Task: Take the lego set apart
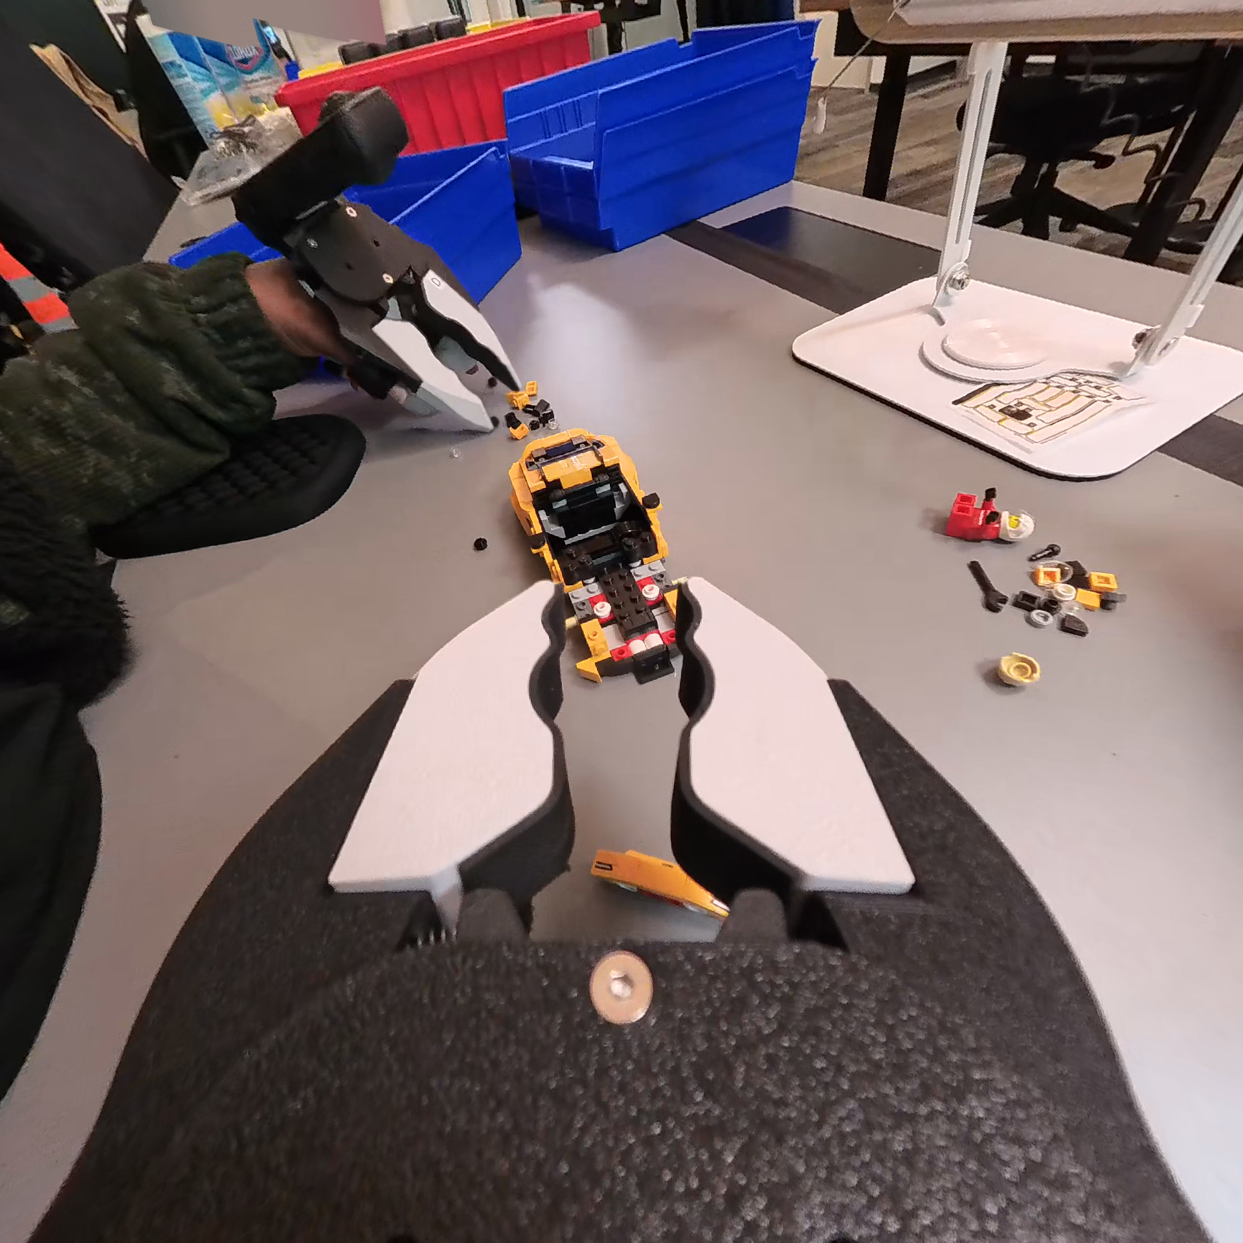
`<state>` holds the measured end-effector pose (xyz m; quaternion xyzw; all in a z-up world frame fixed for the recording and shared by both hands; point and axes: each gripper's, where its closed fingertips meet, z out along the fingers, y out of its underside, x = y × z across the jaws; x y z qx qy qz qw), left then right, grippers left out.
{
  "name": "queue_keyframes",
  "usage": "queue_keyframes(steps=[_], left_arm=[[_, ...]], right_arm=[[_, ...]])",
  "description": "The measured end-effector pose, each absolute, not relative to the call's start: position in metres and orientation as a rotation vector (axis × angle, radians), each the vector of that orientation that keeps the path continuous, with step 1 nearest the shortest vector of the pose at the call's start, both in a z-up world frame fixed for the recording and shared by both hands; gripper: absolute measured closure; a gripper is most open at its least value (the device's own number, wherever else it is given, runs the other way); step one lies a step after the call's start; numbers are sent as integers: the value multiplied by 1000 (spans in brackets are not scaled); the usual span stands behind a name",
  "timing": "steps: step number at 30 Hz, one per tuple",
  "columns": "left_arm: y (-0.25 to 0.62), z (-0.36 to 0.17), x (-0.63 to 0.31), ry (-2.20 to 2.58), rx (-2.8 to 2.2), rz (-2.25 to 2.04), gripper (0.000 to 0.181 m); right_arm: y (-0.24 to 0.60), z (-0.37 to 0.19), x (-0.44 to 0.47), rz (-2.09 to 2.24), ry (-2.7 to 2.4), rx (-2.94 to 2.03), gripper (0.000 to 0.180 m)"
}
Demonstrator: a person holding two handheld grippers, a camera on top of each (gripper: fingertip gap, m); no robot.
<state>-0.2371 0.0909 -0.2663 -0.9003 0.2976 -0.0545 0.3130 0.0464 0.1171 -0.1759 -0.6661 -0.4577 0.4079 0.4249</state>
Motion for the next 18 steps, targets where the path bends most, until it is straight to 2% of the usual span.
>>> queue_keyframes(steps=[5, 10, 12, 17, 18], left_arm=[[83, -265, -237, 850, -2379, -139, 126], [81, -258, -240, 822, -2360, -170, 126], [79, -248, -225, 834, -2296, -261, 132], [58, -233, -148, 1104, -2104, -511, 161], [54, -236, -134, 1158, -2092, -534, 161]], right_arm=[[118, -177, 47, 1020, -1142, -1673, 149], [119, -178, 47, 1022, -1139, -1675, 150], [119, -178, 47, 1020, -1138, -1673, 150], [120, -180, 47, 1020, -1138, -1680, 150], [120, -180, 47, 1018, -1137, -1679, 150]])
